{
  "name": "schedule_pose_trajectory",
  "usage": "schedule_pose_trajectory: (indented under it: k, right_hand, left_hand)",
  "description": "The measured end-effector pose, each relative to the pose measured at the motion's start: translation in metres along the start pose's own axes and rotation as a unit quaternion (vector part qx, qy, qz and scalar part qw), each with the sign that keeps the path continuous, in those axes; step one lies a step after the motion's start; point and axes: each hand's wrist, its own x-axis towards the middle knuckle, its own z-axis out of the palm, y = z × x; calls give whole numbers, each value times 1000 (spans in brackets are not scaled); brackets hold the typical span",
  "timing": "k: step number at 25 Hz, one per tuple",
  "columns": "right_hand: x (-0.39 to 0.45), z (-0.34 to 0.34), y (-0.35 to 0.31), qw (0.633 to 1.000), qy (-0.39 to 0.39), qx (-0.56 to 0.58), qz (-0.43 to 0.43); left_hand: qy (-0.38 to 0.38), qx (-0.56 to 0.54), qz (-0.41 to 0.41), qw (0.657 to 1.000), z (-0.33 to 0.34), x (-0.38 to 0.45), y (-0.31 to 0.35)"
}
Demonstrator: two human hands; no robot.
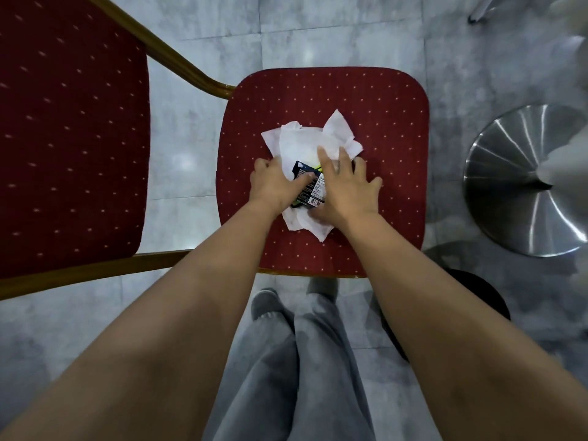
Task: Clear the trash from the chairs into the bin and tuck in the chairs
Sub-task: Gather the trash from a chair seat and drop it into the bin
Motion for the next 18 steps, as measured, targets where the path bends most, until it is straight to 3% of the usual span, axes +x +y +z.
schedule_pose_trajectory:
  k: [3,7,11,18]
  right_hand:
    - [-6,10,-1,997,56,42,-23]
    - [-4,14,-1,986,70,151,-26]
    - [-10,20,2,979,87,184,-30]
    - [-58,17,19,968,104,228,30]
  left_hand:
    - [-51,-20,10,998,3,0,5]
    - [-62,-118,2,991,12,5,0]
    - [-107,-189,15,976,8,-8,3]
    - [-150,-192,61,968,14,-41,13]
